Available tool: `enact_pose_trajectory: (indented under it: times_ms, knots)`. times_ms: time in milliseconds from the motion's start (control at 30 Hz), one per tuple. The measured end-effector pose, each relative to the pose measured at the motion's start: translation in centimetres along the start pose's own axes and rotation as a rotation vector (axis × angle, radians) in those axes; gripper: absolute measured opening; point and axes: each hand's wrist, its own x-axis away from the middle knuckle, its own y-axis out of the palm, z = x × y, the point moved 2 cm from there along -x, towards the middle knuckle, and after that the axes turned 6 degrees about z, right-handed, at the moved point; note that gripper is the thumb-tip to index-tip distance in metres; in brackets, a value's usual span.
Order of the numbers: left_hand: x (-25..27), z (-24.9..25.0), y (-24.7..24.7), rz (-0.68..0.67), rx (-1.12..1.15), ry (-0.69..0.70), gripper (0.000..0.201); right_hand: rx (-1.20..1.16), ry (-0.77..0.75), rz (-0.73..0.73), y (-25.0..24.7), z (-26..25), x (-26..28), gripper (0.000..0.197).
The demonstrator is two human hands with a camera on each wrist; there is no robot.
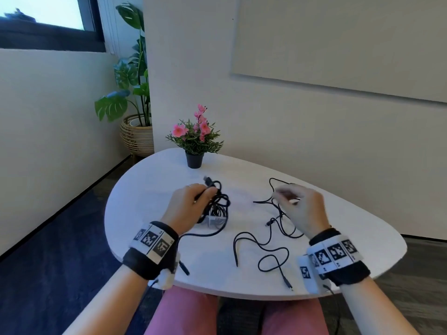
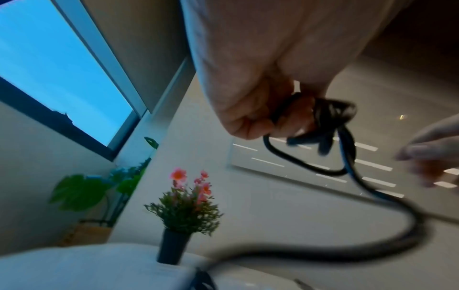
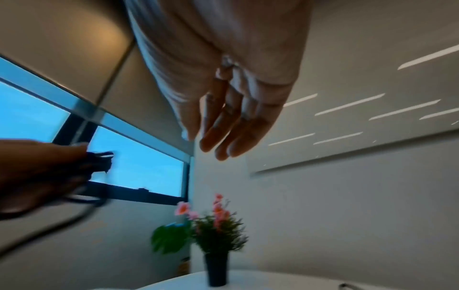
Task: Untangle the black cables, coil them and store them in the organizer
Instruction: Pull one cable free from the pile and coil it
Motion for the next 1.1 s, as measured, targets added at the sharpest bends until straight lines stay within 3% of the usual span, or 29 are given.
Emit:
enact_pose_trajectory:
  times_ms: [67, 133, 267, 400, 567, 767, 867, 1000, 1100]
  knots:
    - [0.6, 1.2, 1.2, -0.094, 0.084, 0.102, 0.020, -0.066, -0.042, -0.223, 2.4, -2.3, 1.3, 0.037]
    - [0.9, 2.0, 2.1, -0.145, 0.143, 0.156, 0.019, -0.067, -0.088, -0.296, 4.7, -3.2, 2.2, 0.048]
    - [1.3, 1.9, 1.9, -0.181, 0.147, 0.209, 0.018, -0.085, -0.095, -0.085, 5.8, -2.7, 1.5, 0.012]
    - [0.6, 0.8, 0.8, -0.032, 0.240, 0.015, 0.018, -0.200, -0.008, -0.164, 5.4, -3.1, 1.2, 0.007]
    - [0.1, 0.7, 1.3, 0.124, 0.355, -0.178, 0.025, -0.284, 0.036, -0.056, 6.1, -3.1, 0.6, 0.012]
    - [-0.3, 0.9, 2.2, 0.203, 0.481, -0.371, 0.029, -0.243, -0.141, 0.068, 7.3, -2.9, 0.7, 0.019]
    - [-0.2, 0.9, 2.5, 0.210, 0.396, -0.310, 0.020, -0.257, -0.179, 0.152, 7.3, -2.7, 0.7, 0.020]
    - [0.3, 0.5, 2.9, 0.172, 0.111, 0.039, 0.024, -0.223, -0.285, 0.125, 6.9, -1.8, 1.3, 0.006]
    - [0.1, -0.7, 3.1, 0.173, 0.012, 0.048, 0.015, -0.155, -0.319, 0.035, 6.7, -1.8, 1.5, 0.007]
